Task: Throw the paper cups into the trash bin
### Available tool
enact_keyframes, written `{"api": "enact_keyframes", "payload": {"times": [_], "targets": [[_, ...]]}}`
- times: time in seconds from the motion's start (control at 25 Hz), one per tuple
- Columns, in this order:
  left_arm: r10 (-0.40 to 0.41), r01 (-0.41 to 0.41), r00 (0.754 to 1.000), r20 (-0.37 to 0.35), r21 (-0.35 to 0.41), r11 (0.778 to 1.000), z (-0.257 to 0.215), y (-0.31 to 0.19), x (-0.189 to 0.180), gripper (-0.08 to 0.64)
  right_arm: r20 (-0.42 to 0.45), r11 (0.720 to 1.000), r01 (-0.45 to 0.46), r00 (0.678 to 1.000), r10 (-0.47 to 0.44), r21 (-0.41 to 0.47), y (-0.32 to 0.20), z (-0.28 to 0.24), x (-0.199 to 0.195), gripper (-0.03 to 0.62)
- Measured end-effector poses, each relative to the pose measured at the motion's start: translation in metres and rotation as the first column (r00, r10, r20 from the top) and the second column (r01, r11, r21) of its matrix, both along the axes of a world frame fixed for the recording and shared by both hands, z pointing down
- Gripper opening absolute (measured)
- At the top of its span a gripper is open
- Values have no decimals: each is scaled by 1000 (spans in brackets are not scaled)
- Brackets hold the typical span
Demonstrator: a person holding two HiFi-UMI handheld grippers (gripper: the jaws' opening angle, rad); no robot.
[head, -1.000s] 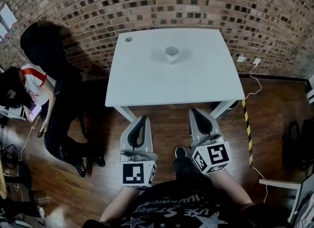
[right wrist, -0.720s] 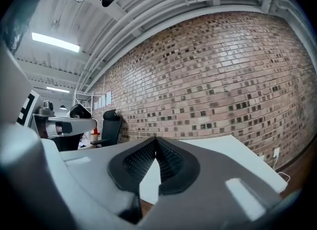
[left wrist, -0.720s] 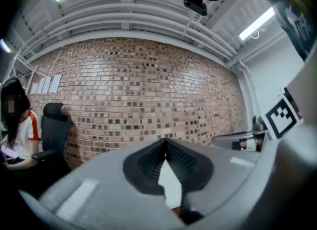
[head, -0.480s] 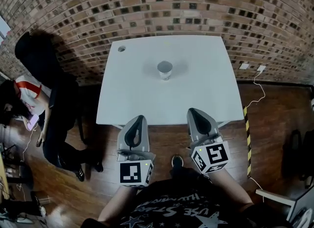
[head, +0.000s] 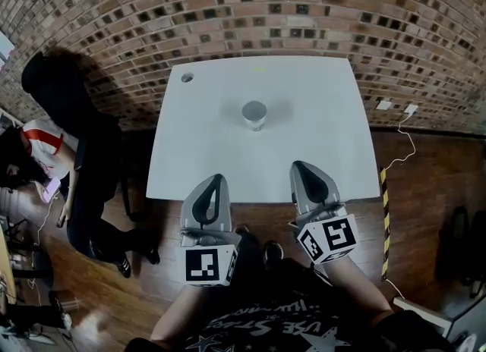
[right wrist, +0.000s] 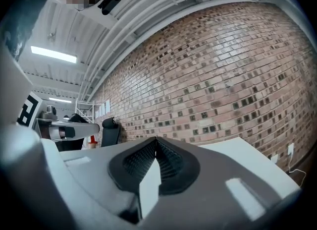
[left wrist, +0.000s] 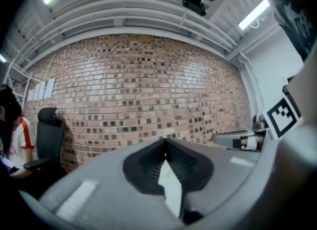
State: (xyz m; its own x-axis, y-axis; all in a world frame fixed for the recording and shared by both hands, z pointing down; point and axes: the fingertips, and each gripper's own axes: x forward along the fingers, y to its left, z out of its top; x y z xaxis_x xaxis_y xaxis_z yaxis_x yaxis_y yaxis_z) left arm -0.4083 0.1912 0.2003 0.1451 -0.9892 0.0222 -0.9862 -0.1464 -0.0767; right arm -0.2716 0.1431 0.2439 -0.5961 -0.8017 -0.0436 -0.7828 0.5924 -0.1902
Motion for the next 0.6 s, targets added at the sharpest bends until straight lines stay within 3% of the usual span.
{"api": "enact_keyframes", "payload": {"times": [0.2, 0.6], "targets": [[23, -23, 1000, -5, -13, 1000, 15, -24, -7, 5, -23, 1000, -9, 1000, 9, 16, -14, 1, -16, 8], [104, -105, 994, -15, -35, 994, 46, -87, -20, 5, -116, 991, -129, 984, 132, 32, -69, 26, -30, 8]]}}
